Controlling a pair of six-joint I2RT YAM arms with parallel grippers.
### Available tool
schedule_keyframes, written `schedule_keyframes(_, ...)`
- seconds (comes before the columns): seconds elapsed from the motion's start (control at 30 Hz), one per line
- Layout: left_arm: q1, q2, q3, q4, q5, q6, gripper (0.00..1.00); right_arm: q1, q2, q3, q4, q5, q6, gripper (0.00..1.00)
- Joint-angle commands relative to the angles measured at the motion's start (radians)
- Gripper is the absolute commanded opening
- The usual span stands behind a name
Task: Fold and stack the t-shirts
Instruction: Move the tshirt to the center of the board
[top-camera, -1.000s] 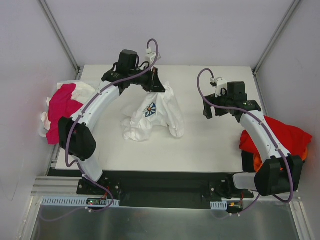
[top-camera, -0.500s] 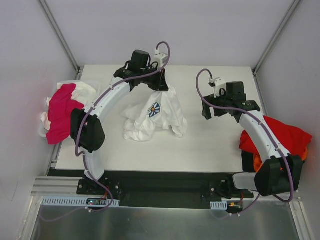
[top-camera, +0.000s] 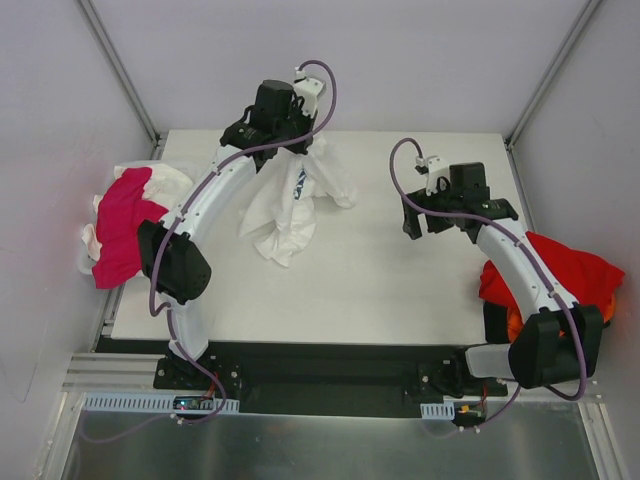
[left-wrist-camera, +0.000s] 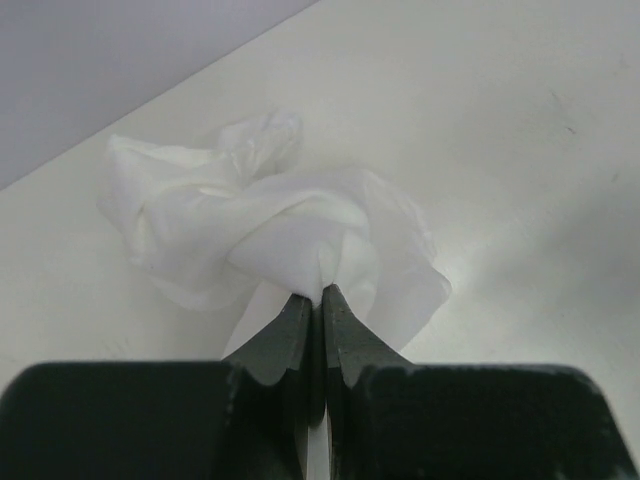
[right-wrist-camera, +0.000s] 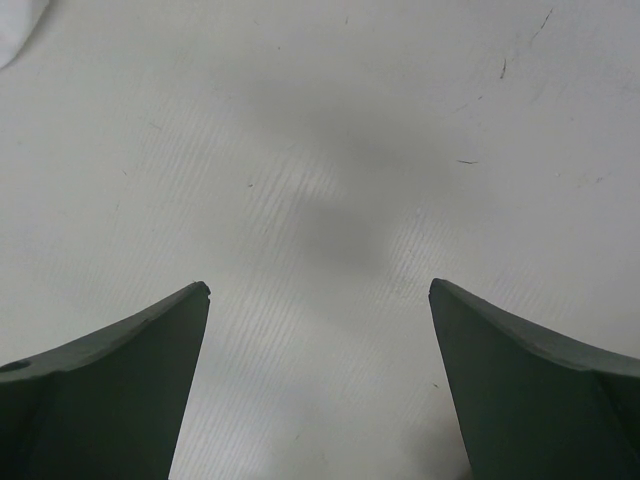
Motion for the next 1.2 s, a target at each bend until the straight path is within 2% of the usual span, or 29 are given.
schedule_keyframes(0.0,-0.002,-0.052,0.071,0.029,-0.203,0.067,0.0,0.011,0.003,0.048,-0.012,-0.002,-0.016,0.96)
schedule_keyframes(0.13,-0.004,-0.042,0.116,0.027,-0.258,0.088,0.0,0.013,0.006,0.049,-0.012,0.009,-0.018,0.96)
schedule_keyframes(0.37,-0.041,-0.01,0.242,0.029,-0.163,0.088,0.0,0.019,0.01,0.051,-0.012,0.009,-0.016,0.96)
schedule_keyframes(0.53,-0.08,0.022,0.253,0.027,-0.118,0.078,0.0,0.022,0.001,0.048,-0.009,0.001,-0.013,0.96)
schedule_keyframes(0.83,-0.182,0.083,0.225,0.03,-0.244,0.105,0.0,0.027,0.009,0.048,-0.009,0.001,-0.013,0.96)
schedule_keyframes(1.07,-0.194,0.122,0.202,0.033,-0.331,0.116,0.0,0.028,0.006,0.048,-0.009,0.001,-0.013,0.96)
schedule_keyframes(1.13,-0.194,0.14,0.202,0.038,-0.384,0.133,0.04,0.03,0.007,0.048,-0.009,0.001,-0.013,0.96)
schedule_keyframes(1.17,-0.194,0.145,0.2,0.038,-0.4,0.139,0.11,0.03,0.007,0.048,-0.009,-0.002,-0.013,0.96)
